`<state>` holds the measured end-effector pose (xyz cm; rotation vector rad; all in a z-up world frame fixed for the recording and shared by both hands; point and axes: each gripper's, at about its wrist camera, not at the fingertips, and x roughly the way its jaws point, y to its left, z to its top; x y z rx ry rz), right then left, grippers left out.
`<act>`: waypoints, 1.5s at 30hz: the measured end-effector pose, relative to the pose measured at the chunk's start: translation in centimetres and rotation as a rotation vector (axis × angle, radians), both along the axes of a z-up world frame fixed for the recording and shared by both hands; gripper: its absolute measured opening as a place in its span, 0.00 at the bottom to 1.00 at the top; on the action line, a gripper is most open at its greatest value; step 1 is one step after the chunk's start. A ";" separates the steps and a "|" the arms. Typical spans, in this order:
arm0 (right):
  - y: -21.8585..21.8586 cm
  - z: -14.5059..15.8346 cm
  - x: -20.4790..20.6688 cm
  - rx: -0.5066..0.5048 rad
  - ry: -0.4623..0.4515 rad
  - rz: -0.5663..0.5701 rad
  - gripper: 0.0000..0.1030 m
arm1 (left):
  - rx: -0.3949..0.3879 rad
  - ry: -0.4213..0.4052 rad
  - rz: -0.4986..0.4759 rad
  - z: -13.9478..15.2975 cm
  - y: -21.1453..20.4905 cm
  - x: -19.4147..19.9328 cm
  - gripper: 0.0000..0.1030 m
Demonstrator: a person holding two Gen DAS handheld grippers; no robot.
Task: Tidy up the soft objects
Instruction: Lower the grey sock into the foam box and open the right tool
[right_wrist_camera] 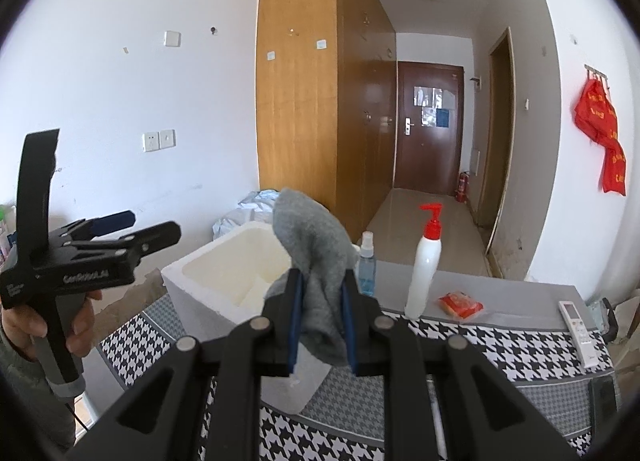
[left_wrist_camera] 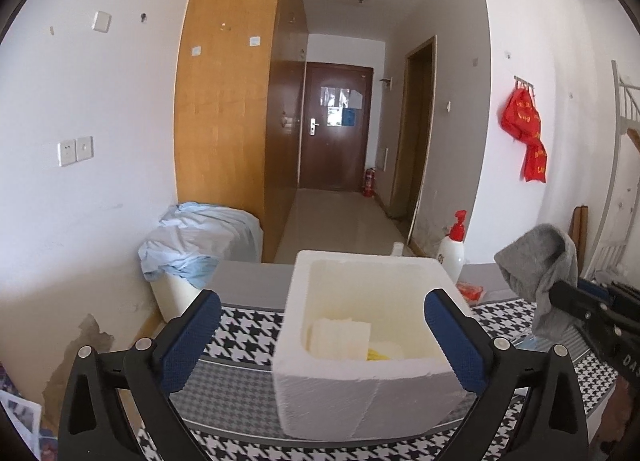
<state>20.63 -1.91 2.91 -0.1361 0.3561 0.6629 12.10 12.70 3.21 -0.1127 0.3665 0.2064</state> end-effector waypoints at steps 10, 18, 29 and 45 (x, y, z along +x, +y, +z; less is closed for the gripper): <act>1.9 0.1 0.5 -0.005 0.009 0.014 0.22 | -0.003 -0.011 0.046 0.0 1.7 -1.7 0.99; 3.4 0.1 0.7 -0.021 0.016 0.031 0.22 | 0.007 -0.008 0.071 -0.5 2.4 -2.9 0.99; 5.6 0.0 1.4 -0.045 0.024 0.044 0.22 | 0.022 -0.007 0.092 -1.1 2.9 -3.7 0.99; 8.1 -1.3 3.2 -0.089 0.065 0.044 0.22 | -0.004 0.010 0.134 -3.1 4.6 -4.2 0.99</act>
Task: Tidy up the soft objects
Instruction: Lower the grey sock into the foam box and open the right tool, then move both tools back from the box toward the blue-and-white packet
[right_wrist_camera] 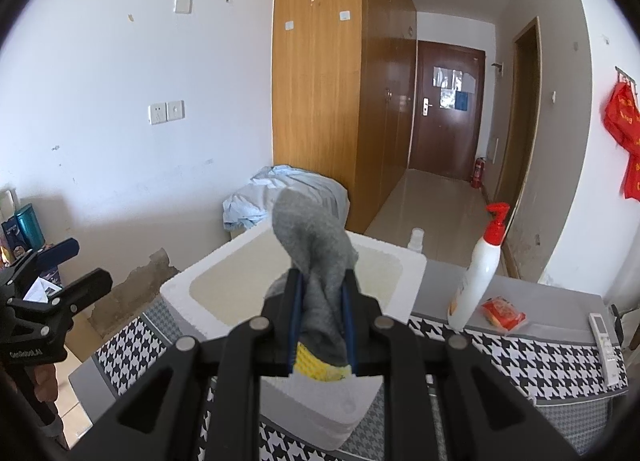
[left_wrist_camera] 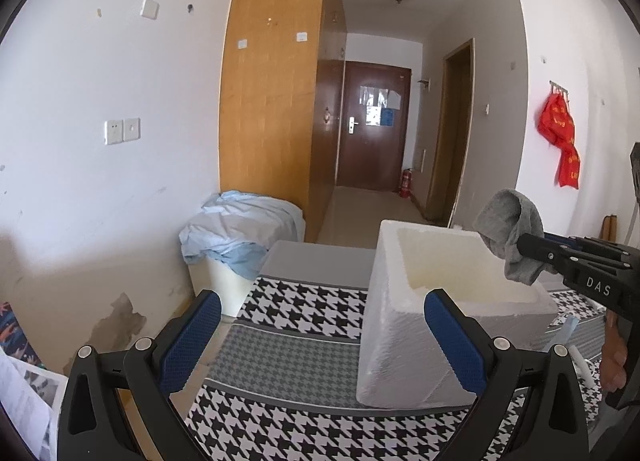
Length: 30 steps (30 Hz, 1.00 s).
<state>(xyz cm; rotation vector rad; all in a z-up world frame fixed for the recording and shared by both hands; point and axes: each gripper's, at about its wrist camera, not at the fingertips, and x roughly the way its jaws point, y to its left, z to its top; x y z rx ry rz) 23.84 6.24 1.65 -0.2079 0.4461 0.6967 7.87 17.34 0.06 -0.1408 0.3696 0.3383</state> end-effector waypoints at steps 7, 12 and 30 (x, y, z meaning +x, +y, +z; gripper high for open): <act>0.8 -0.8 0.6 -0.018 0.028 -0.001 0.22 | -0.014 0.019 -0.005 -1.1 0.1 0.2 0.99; 1.2 -1.0 1.2 -0.016 0.042 0.000 0.34 | -0.026 0.025 0.001 -1.6 0.4 0.1 0.99; 0.6 -1.4 -0.6 0.012 0.044 0.058 0.71 | -0.032 0.052 -0.017 -2.5 -0.3 0.3 0.99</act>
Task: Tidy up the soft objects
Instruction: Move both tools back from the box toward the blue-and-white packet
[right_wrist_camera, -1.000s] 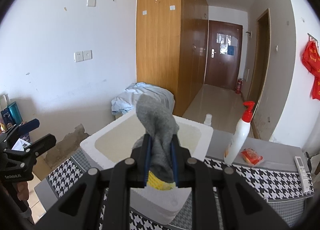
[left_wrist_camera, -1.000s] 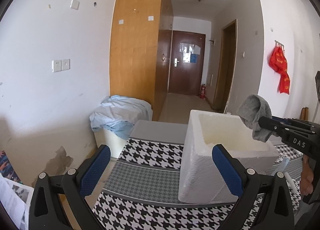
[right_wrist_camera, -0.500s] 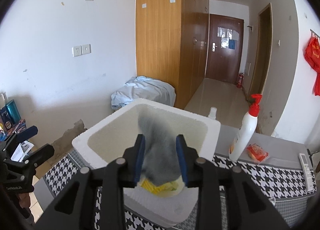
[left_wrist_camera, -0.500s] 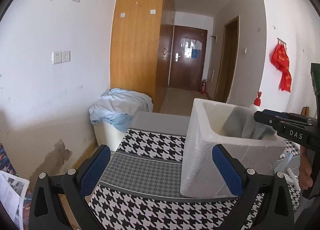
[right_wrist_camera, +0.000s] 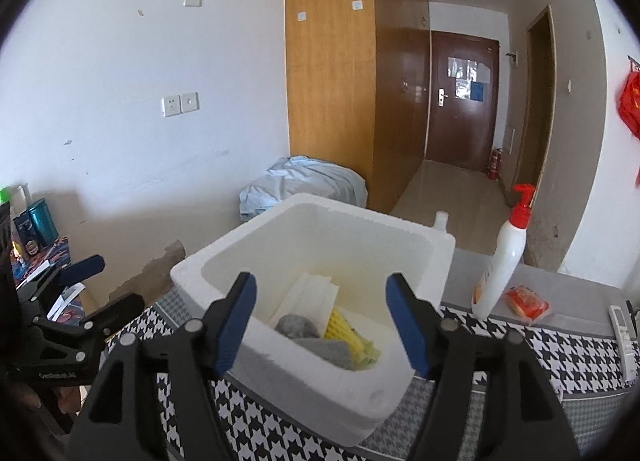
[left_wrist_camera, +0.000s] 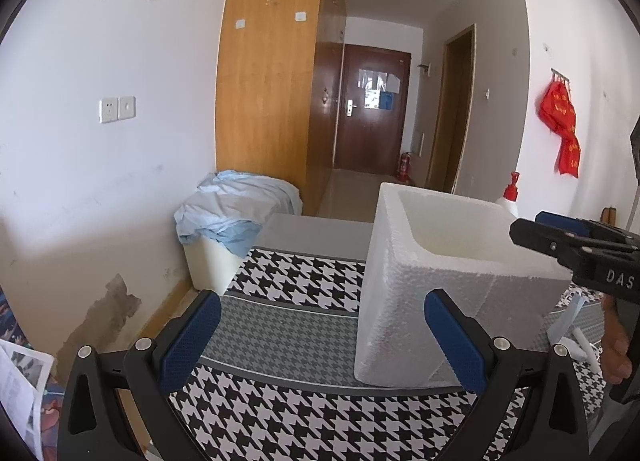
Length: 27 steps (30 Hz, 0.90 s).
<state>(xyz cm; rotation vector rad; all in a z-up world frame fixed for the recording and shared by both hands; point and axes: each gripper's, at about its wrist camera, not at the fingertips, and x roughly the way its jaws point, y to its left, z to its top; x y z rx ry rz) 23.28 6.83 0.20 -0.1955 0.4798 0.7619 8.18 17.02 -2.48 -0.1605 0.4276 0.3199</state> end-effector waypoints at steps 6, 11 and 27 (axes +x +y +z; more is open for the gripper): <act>-0.7 -0.4 -0.6 0.001 0.004 0.005 0.77 | 0.005 -0.007 -0.010 0.1 -0.6 -0.4 0.99; -1.3 -0.5 -1.7 0.015 -0.014 0.017 0.82 | -0.002 -0.007 -0.013 0.1 -0.7 -0.5 0.99; -2.6 -1.5 -4.4 0.041 -0.002 0.042 0.86 | 0.022 -0.025 -0.034 0.5 -2.6 -1.3 0.99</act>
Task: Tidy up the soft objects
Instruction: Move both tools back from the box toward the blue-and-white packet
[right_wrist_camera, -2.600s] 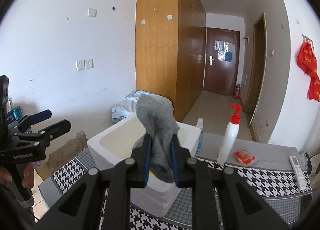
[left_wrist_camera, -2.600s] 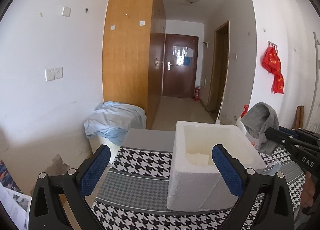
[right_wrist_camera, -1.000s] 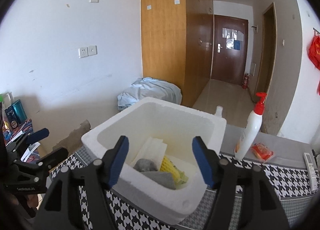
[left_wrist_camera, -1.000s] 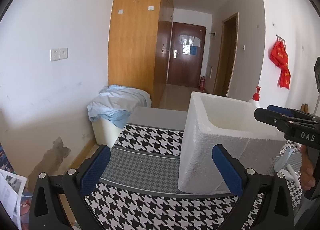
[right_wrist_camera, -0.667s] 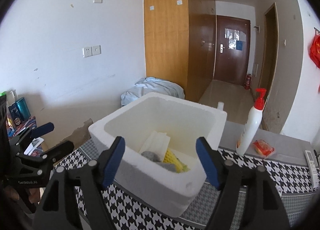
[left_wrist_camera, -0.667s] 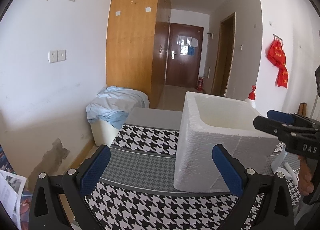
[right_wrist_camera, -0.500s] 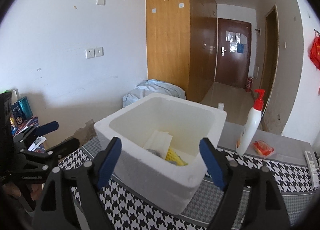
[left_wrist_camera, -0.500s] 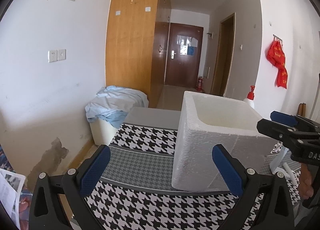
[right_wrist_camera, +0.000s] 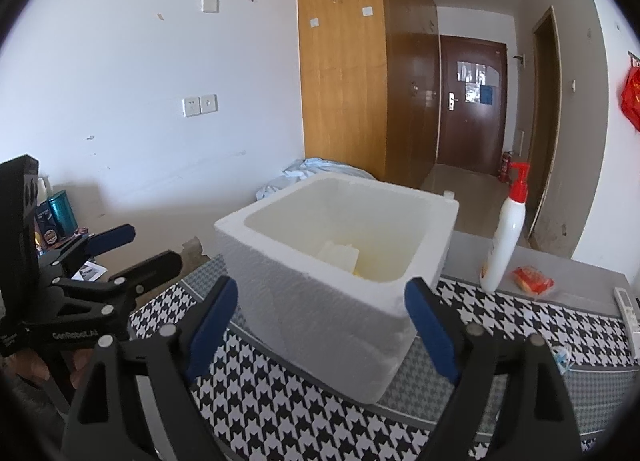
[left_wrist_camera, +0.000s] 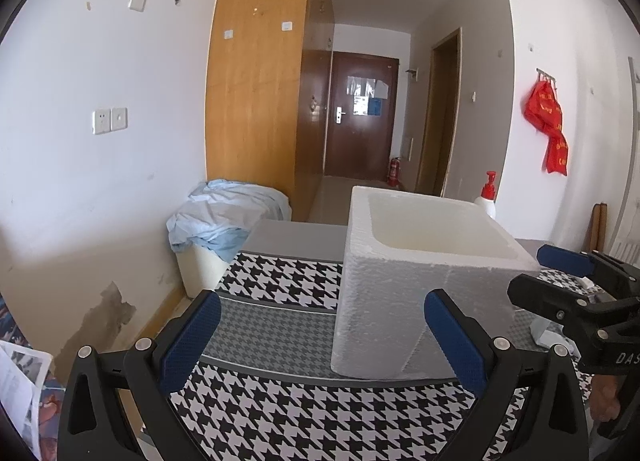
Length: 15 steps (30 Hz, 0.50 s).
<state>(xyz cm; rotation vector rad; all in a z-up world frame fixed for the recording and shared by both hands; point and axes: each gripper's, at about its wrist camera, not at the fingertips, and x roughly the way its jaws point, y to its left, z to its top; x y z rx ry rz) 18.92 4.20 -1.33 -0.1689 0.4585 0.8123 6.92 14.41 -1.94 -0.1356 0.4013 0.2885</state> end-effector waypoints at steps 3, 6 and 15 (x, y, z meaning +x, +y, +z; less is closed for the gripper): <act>-0.3 -0.1 -0.6 0.016 -0.011 -0.003 0.86 | 0.003 0.005 -0.008 -0.1 -0.3 -0.2 0.99; -0.6 0.0 -1.1 0.033 -0.014 0.001 0.86 | 0.006 0.007 -0.022 -0.2 -0.6 -0.3 0.99; -2.0 -0.3 -2.5 0.045 -0.033 -0.016 0.86 | 0.012 -0.023 -0.056 -0.4 -1.5 -1.3 0.99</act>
